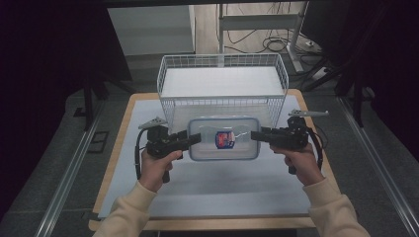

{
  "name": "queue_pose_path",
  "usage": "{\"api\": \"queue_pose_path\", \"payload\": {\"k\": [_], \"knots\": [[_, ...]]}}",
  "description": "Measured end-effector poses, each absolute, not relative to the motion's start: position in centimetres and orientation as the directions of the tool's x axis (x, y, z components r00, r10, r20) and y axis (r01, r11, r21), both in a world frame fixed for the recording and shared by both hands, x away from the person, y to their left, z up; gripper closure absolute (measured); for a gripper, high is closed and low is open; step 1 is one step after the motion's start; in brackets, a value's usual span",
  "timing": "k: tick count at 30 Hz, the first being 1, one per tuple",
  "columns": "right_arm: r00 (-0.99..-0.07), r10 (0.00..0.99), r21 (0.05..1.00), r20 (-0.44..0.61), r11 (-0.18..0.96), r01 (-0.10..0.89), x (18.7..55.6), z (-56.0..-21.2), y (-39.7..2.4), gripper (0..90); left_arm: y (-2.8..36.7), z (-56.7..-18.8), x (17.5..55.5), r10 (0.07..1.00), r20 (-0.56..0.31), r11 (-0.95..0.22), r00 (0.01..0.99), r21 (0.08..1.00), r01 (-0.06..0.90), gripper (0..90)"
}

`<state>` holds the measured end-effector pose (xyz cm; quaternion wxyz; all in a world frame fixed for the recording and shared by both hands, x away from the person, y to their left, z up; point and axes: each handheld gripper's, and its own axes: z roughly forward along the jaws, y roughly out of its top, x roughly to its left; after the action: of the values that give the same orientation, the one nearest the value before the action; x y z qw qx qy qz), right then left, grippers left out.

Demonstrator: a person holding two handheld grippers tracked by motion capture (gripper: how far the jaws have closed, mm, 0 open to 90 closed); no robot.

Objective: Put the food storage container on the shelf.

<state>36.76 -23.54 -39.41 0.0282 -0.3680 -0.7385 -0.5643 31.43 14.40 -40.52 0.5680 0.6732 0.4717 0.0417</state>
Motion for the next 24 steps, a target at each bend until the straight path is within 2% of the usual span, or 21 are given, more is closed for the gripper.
{"api": "queue_pose_path", "payload": {"k": [24], "knots": [[-0.748,0.517,0.847,0.416,0.079,0.526,38.4,-35.5,-22.9,52.3,15.0,-36.5,33.4,0.685,-0.430,0.090,0.588,0.851,0.517,45.5]]}}
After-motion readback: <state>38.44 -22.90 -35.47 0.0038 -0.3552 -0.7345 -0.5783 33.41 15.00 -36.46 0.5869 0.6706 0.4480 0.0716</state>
